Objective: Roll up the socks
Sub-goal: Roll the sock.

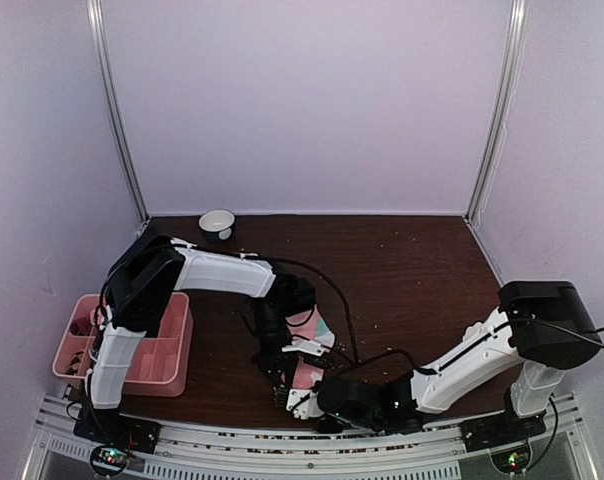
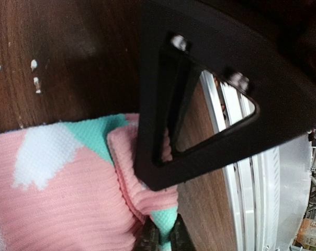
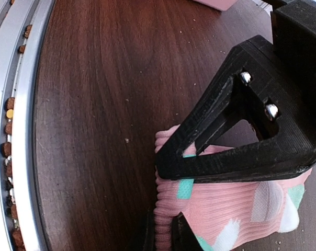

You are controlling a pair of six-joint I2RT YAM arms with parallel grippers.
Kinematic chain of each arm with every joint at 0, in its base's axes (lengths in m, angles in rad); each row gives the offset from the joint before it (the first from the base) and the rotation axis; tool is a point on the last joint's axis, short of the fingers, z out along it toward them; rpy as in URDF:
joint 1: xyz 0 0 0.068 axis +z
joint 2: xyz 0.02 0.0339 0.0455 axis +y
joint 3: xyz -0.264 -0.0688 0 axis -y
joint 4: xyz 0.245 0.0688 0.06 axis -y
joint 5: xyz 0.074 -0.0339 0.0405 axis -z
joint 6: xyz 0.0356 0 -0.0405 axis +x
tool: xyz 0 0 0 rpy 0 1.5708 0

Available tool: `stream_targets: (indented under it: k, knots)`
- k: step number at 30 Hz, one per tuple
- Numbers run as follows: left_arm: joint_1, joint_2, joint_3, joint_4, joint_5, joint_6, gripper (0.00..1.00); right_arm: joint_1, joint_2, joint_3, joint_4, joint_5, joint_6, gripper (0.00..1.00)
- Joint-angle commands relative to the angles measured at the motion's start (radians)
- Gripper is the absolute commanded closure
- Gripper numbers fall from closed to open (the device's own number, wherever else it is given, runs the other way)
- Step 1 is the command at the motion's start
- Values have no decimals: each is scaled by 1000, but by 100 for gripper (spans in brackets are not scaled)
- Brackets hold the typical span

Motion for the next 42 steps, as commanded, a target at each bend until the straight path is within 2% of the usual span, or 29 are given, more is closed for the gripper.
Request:
stream_targets:
  k: [1, 4, 5, 6, 8, 14, 19, 22, 29, 37, 42]
  knots:
    - [2, 15, 26, -32, 15, 21, 88, -8, 31, 12, -59, 17, 35, 90]
    - [10, -38, -22, 59, -29, -33, 72, -14, 37, 22, -103, -38, 83, 97]
    - [17, -72, -47, 95, -37, -49, 56, -18, 34, 18, -112, -58, 107, 99]
    - [29, -105, -79, 139, -44, -68, 50, -21, 29, 7, -108, -74, 136, 100]
    - [54, -193, -153, 230, -50, -98, 48, -35, 11, -24, -93, -126, 194, 100]
    - [107, -448, -410, 510, -95, -145, 46, -106, -24, -98, -38, -333, 351, 100]
    - [107, -566, -538, 633, -91, -132, 46, -207, 3, -112, -31, -533, 483, 100]
    - [99, -570, -550, 637, -71, -117, 48, -288, 45, -132, 14, -687, 587, 100]
    - [22, -535, -566, 676, -144, -75, 55, -388, 152, -174, 144, -856, 789, 100]
    - [-35, -446, -501, 720, -243, -73, 57, -438, 214, -221, 225, -904, 891, 100]
    - [-54, -407, -488, 756, -311, -85, 58, -438, 204, -216, 215, -916, 898, 100]
